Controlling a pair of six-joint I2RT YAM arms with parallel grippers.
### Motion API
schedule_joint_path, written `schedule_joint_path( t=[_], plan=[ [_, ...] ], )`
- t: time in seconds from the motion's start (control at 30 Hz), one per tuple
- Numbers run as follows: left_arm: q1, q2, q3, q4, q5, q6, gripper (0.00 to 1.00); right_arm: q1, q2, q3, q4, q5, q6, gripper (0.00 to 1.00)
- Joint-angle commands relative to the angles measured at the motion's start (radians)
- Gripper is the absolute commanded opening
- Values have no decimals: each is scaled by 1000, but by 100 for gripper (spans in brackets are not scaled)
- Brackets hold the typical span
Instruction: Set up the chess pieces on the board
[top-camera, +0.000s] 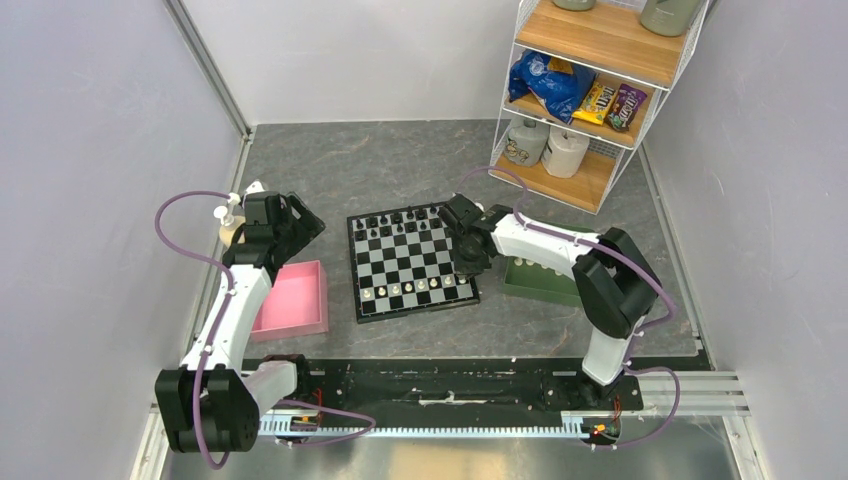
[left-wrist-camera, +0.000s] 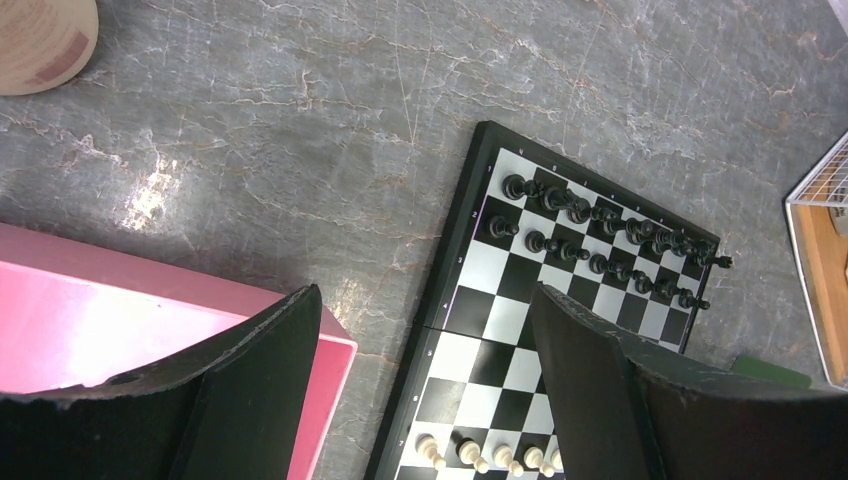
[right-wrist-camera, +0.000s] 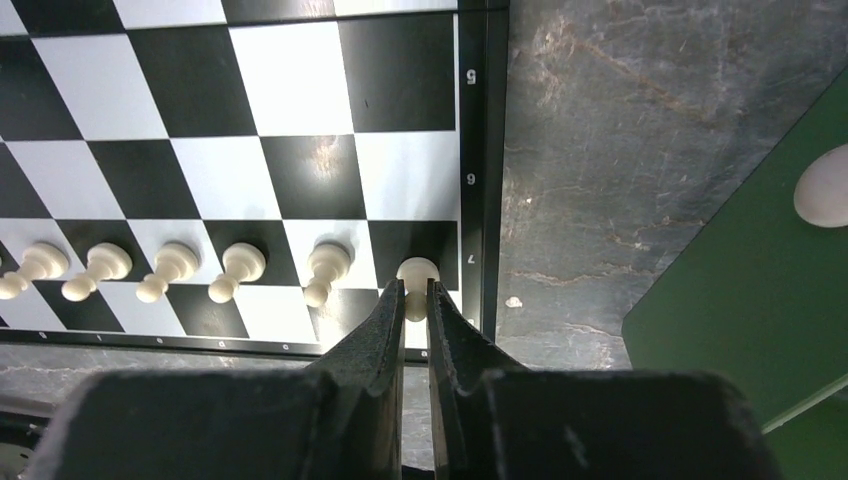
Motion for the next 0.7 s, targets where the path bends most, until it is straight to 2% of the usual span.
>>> schedule_joint_path(
  t=[0.0,0.67],
  plan=[
    [4,-10,6,15,-2,16,84,2,24,55,33,43,11,16],
    [4,-6,4,15,-3,16,84,1,19,48,2,34,-5,16]
  ],
)
